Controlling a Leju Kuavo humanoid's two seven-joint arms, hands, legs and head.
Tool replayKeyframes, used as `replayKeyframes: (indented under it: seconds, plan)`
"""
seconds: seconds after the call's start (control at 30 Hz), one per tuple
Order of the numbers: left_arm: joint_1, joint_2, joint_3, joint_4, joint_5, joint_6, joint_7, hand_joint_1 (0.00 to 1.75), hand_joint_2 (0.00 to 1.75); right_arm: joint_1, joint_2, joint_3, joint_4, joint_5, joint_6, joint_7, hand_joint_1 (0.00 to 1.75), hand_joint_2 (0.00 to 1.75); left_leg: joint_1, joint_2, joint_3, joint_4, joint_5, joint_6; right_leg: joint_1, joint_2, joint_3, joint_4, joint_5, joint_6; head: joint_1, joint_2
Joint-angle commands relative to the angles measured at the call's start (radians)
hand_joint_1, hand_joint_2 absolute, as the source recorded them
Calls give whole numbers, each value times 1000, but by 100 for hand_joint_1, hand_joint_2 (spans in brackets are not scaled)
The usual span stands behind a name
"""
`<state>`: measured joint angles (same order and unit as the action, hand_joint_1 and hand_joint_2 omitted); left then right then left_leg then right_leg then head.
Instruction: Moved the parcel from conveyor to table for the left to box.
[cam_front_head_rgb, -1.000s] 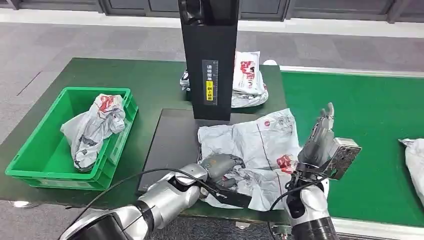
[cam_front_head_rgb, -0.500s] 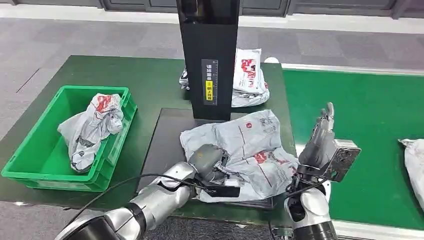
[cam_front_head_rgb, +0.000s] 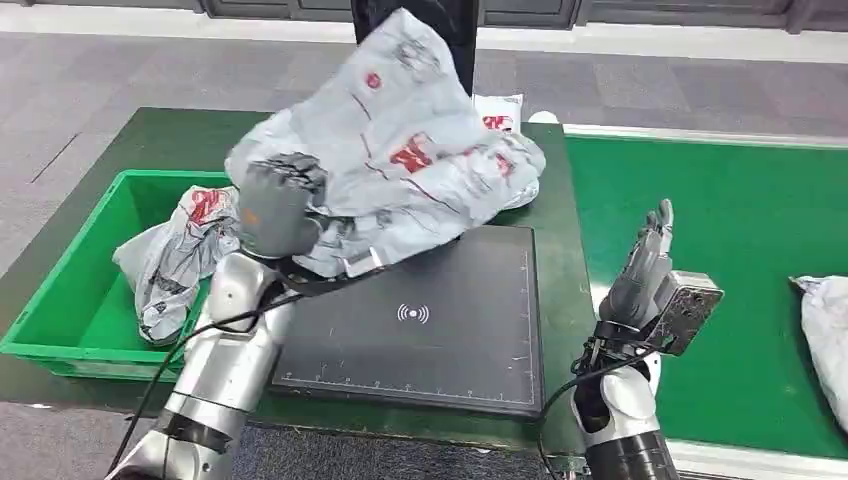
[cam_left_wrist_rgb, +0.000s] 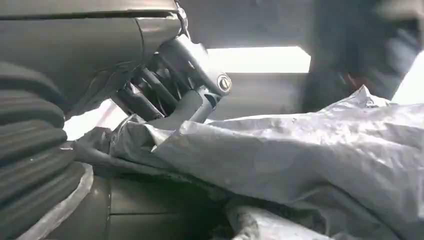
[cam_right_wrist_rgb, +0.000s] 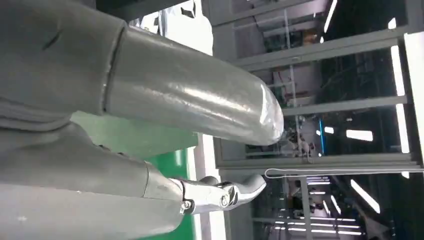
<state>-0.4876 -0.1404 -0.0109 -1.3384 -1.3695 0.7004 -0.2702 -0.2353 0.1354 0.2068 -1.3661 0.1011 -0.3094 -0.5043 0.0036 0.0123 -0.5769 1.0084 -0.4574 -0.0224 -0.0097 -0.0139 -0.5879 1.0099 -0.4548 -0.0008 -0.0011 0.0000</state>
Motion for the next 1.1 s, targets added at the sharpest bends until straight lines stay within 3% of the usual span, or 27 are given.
replayKeyframes:
  seconds: [0.03,0.13,0.27,0.33,0.4,0.47,0.5,0.53,0.57,0.6,0.67,0.7,0.9,1.1]
  plan:
    - [-29,-32,701,-222,98,-2,-393,175,175,-42,-5,-7,119,-23,-7,-9,0,0,1,9,1,-1,-1,0,1,11,-1,-1,2,0,0,0]
    - [-26,-27,769,-244,103,-2,-428,175,175,-21,-11,-5,97,-23,-10,-8,0,0,1,7,2,-2,0,0,1,10,-1,-2,2,-1,0,0]
    - [-4,-69,878,-287,-9,-2,-427,175,175,47,-23,-7,38,-17,-14,-2,0,0,1,4,2,-3,0,0,2,6,0,-3,1,0,0,0]
    - [23,-66,874,-304,-63,-2,-370,175,175,78,-26,-11,7,-11,-14,0,0,0,1,0,2,-3,0,1,1,2,2,-4,0,0,0,0]
    - [148,55,691,-257,-201,-2,-15,175,175,99,-30,-14,-16,-1,-12,7,0,0,1,0,2,-3,0,1,1,2,1,-4,0,0,0,0]
    - [275,269,506,-89,-201,-12,251,175,175,119,-33,-22,-39,10,-7,23,0,0,-1,1,2,-3,0,0,-1,2,0,-3,0,0,0,0]
    - [248,485,126,140,-201,-2,753,175,175,142,-31,-32,-67,22,7,33,0,0,0,1,3,-4,0,0,-1,3,1,-3,0,-1,0,0]
    - [240,488,93,190,-201,-2,854,175,175,150,-30,-34,-76,27,15,36,0,0,0,4,6,-8,0,-1,-2,7,3,-6,1,-1,0,0]
    - [235,484,74,212,-201,-2,876,175,175,154,-29,-35,-80,29,18,40,0,0,0,-4,-1,-2,-1,-1,-1,-4,-1,-1,-2,-1,0,0]
    - [219,436,142,285,-201,-2,821,175,175,159,-27,-35,-86,37,29,44,0,0,1,-9,1,-4,1,-2,0,-7,1,-4,-2,-2,0,0]
    - [179,402,204,439,-201,-82,787,175,175,153,-21,-41,-88,56,56,55,0,0,0,-3,2,-4,1,-2,-1,-2,-4,-3,-1,-2,0,0]
    - [149,357,270,493,-176,-132,704,23,175,136,-16,-48,-80,61,72,62,0,0,1,-2,3,-6,1,-3,0,0,-3,-4,-1,-3,0,0]
    - [126,338,293,541,-201,-94,691,23,175,121,-11,-58,-77,67,82,72,0,0,2,5,-2,-1,0,-3,2,5,-5,-2,2,-4,0,0]
    - [124,339,292,541,-201,-96,691,23,175,122,-11,-59,-77,67,82,72,0,0,-1,-2,3,-2,0,-1,-3,-1,2,-1,-2,-1,0,0]
